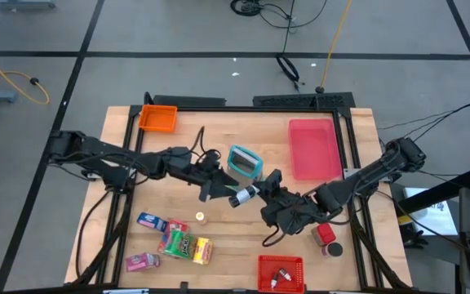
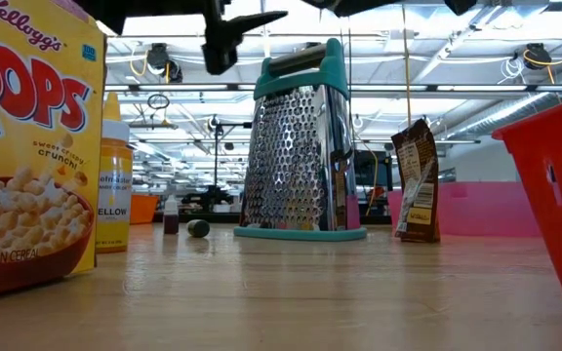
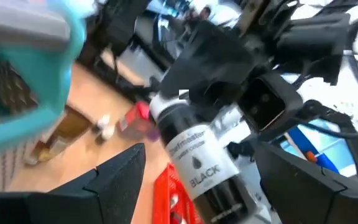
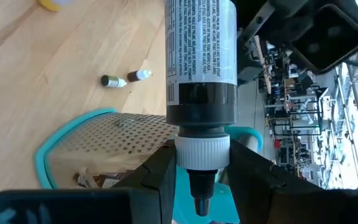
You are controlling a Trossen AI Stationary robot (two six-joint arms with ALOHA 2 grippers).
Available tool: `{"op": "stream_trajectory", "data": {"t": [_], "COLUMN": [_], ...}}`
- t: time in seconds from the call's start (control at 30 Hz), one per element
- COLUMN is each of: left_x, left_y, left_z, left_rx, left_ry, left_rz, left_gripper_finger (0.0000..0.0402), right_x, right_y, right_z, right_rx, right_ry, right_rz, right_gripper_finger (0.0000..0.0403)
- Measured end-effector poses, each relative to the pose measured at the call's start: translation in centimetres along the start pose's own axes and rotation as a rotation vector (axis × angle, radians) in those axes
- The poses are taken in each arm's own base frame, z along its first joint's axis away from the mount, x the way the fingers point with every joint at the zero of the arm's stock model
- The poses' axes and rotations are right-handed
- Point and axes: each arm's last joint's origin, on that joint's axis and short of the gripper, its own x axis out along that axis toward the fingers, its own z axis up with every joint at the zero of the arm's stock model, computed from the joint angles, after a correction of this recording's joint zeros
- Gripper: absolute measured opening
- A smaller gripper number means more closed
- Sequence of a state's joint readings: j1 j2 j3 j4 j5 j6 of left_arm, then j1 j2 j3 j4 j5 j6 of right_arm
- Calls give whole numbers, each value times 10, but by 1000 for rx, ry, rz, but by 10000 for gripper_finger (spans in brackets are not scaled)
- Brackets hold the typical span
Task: Pick & Place Kitchen Items
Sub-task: Put the big black food coloring bottle into the red bin
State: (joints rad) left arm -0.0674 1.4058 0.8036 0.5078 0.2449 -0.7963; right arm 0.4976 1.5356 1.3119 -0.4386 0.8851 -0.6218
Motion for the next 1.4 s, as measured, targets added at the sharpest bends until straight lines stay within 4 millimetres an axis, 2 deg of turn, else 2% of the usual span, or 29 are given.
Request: {"op": "stream_trajectory", "data": {"t": [0.37, 0.5, 0.6, 0.83, 1.17, 1.23, 1.4], "left_x": [40, 48, 50, 49, 48, 49, 50], "left_y": [0, 3, 6, 8, 9, 8, 4], "left_z": [6, 4, 2, 7, 8, 7, 7], "left_rx": [-130, -173, -186, -182, -129, -102, -19], "left_ry": [196, 297, 345, 334, 339, 326, 276], "left_rz": [-132, -87, -46, -62, -68, -60, -49], "left_gripper_finger": [308, 302, 268, 124, 119, 119, 119], "right_x": [0, 0, 0, 0, 0, -1, -2], "right_y": [0, 0, 1, 1, 1, 1, -3], "right_z": [0, -1, -2, -3, -3, -3, -5], "right_rx": [-18, -28, -30, -31, -3, 2, 54], "right_ry": [2, 8, 12, 19, 22, 30, 90], "right_rz": [-2, 3, 5, 7, 9, -3, -105], "right_gripper_finger": [107, 107, 107, 107, 107, 131, 227]}}
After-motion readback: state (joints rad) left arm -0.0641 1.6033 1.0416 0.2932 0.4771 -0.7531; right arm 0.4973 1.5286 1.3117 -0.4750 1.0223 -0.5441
